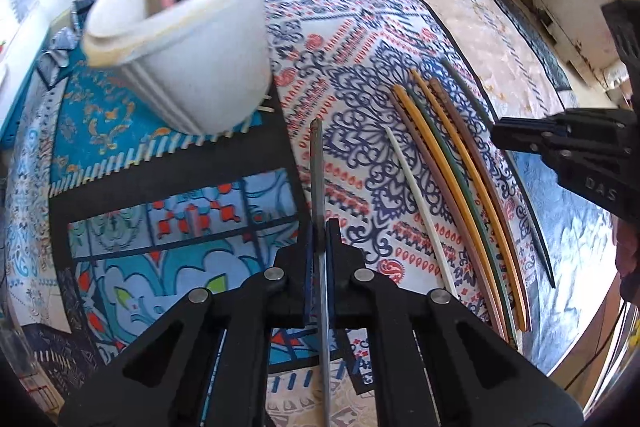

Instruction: Organize utensils

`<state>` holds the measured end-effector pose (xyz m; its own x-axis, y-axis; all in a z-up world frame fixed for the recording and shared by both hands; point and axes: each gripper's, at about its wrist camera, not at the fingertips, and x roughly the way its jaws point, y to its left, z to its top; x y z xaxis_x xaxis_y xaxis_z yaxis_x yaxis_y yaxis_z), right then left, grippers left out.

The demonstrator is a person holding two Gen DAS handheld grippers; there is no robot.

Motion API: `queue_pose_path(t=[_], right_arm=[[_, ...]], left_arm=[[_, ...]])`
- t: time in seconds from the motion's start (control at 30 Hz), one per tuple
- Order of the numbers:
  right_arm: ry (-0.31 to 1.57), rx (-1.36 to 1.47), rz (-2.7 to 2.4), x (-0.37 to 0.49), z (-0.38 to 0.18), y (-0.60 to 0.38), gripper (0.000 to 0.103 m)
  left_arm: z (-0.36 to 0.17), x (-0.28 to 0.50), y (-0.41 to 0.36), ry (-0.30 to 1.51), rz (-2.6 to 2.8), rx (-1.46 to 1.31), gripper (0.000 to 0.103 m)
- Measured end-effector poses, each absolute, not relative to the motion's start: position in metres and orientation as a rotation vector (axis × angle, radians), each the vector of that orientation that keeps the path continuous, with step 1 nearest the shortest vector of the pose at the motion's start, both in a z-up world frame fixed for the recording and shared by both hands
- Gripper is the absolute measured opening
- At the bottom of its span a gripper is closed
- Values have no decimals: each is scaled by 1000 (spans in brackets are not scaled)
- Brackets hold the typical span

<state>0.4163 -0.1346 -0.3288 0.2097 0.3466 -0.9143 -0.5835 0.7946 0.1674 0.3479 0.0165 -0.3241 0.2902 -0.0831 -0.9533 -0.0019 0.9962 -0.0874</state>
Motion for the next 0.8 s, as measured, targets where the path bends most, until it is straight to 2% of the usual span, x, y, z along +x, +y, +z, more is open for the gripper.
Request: queue_pose_path(t=[0.8], right_arm=[[925, -147, 612, 369, -236, -166, 5]], left_arm=[[-223, 293, 45, 996, 29, -107, 4]])
